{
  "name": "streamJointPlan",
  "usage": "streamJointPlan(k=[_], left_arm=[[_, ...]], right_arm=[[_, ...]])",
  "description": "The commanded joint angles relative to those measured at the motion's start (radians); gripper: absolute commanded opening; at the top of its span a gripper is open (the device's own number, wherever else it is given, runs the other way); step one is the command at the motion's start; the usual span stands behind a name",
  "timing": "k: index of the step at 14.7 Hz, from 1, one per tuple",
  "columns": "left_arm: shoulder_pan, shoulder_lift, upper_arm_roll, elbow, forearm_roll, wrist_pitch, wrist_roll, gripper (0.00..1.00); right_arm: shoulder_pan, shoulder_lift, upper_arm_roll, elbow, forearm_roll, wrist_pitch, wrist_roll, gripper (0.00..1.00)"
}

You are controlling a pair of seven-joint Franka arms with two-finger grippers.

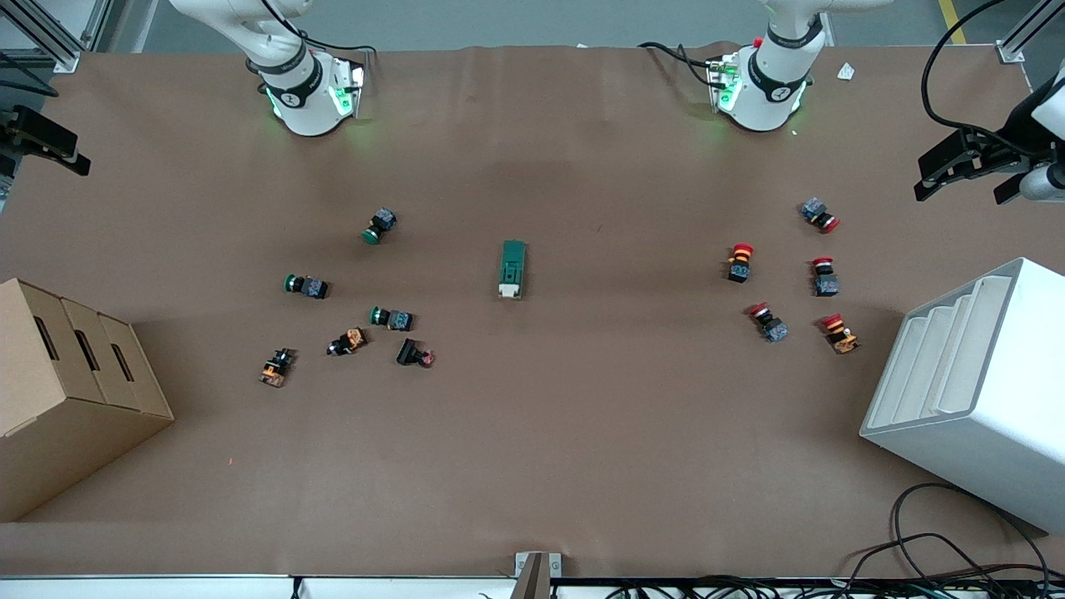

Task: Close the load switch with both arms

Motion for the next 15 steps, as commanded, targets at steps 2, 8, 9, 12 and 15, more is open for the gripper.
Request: streamJointPlan(k=[2,8,9,12,15], left_arm=[[-0.001,-0.036,-0.033,-0.038,-0.01,0.015,-0.016,1.0],[-0.001,-0.041,-0.053,-0.035,-0.009,0.001,-0.053,1.0],[0.0,-0.038,-0.052,-0.032,-0.01,0.001,-0.047,1.0],[0.004,-0.033,-0.05,-0.027,-0.01,0.001,-0.047,1.0],[0.004,-0.035,-0.05,-0.02,-0.009,0.0,-0.053,1.0]], right_arm=[[-0.01,0.002,0.007,0.002,0.002,-0.002,-0.014,1.0],[-0.01,0.0,0.006,-0.007,0.004,0.009,-0.013,1.0],[-0.011,-0.001,0.002,-0.012,0.01,0.012,-0.013,1.0],[-0.01,-0.003,0.004,-0.013,0.015,0.009,-0.011,1.0],[-0.007,-0.003,0.006,-0.013,0.015,0.011,-0.011,1.0]])
